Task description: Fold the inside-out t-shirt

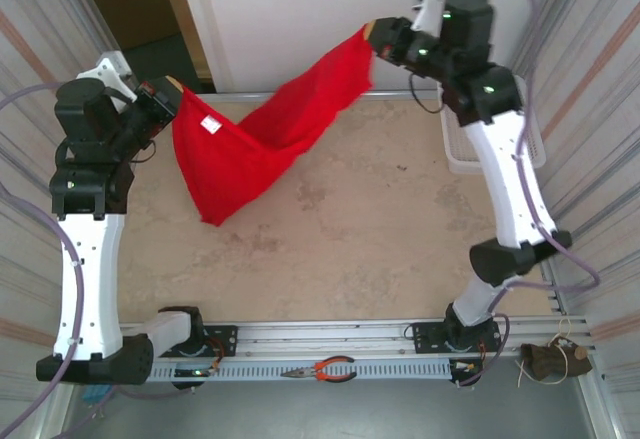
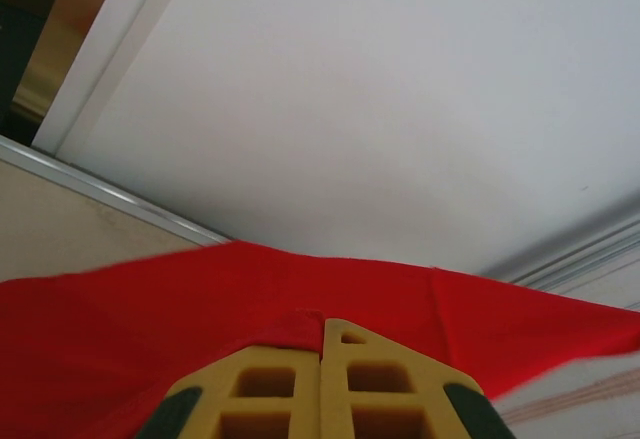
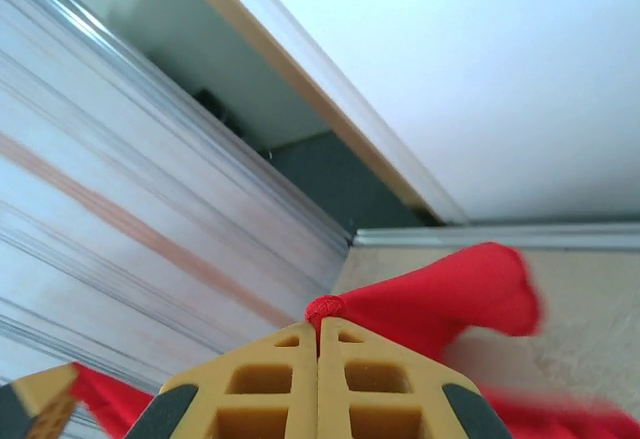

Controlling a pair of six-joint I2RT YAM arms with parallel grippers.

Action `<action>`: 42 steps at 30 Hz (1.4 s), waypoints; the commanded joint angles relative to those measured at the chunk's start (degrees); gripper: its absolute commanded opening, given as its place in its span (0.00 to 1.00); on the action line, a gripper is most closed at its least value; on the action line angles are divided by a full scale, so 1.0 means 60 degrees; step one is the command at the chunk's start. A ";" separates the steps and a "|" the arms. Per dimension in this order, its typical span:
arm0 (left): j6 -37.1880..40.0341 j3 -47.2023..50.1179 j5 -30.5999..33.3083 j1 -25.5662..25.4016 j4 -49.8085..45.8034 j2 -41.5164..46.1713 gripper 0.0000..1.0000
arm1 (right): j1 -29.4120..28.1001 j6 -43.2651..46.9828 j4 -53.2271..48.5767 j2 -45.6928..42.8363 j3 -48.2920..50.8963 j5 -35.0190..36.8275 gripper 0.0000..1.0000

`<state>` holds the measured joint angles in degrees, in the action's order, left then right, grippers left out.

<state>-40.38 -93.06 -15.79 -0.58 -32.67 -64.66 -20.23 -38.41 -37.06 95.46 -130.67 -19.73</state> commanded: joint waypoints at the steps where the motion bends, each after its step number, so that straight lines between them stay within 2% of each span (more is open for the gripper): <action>1: 0.0230 -0.0436 -0.0511 0.0097 0.0650 0.0007 0.00 | 0.0481 0.0283 -0.0905 -0.0484 -0.0016 -0.0272 0.00; 6: 0.0046 -0.0691 -0.0702 0.0097 0.0886 0.0028 0.00 | 0.1838 0.0005 -0.0926 -0.1382 -0.0209 -0.0668 0.00; 10: -0.0112 -0.0666 -0.0582 0.0097 0.1079 -0.0218 0.00 | 0.2736 -0.0244 -0.0936 -0.1281 -0.0245 -0.1192 0.00; 14: -0.0264 -0.0458 -0.0160 0.0097 0.1485 -0.0791 0.00 | 0.2924 -0.0346 -0.0640 -0.0710 -0.0146 -0.1320 0.00; 19: -0.0019 -0.1212 0.0253 0.0104 0.1994 -0.2538 0.00 | 0.2964 -0.0439 0.0006 0.0733 -0.0644 -0.1338 0.00; 23: 0.0190 -0.3216 0.0144 0.0251 0.1982 -0.4721 0.00 | 0.3039 -0.0640 0.0371 0.2649 -0.2436 -0.1688 0.00; 27: -0.0046 -0.6520 -0.0334 0.0534 0.1266 -0.6923 0.00 | 0.3230 -0.1828 0.1334 0.4296 -0.4637 -0.2378 0.00; 30: 0.0138 -0.9143 -0.0285 0.0562 0.0463 -0.8007 0.00 | 0.3505 -0.2947 0.2642 0.4415 -0.4676 -0.2568 0.00; 32: 0.0024 -0.9850 -0.0266 0.0634 0.0388 -0.8043 0.00 | 0.3649 -0.3244 0.3029 0.4260 -0.4676 -0.2661 0.00; 34: -0.0045 -0.9355 -0.0261 0.0682 0.0766 -0.7441 0.00 | 0.3798 -0.3280 0.3132 0.4038 -0.4658 -0.2805 0.00; 37: -0.0028 -0.6691 -0.0200 0.0659 0.2212 -0.5704 0.00 | 0.3863 -0.3019 0.3073 0.3307 -0.3899 -0.3104 0.00; 39: -0.0070 -0.4761 -0.0161 0.0653 0.2988 -0.4512 0.00 | 0.3765 -0.2691 0.3172 0.2517 -0.2546 -0.3294 0.00; 42: 0.0085 -0.2118 -0.0253 0.0585 0.3148 -0.2861 0.00 | 0.3455 -0.1643 0.3038 0.0922 0.0432 -0.3157 0.00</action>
<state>-40.71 -114.41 -16.73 3.01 -19.35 -88.73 2.31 -53.39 -20.73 108.88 -136.81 -36.40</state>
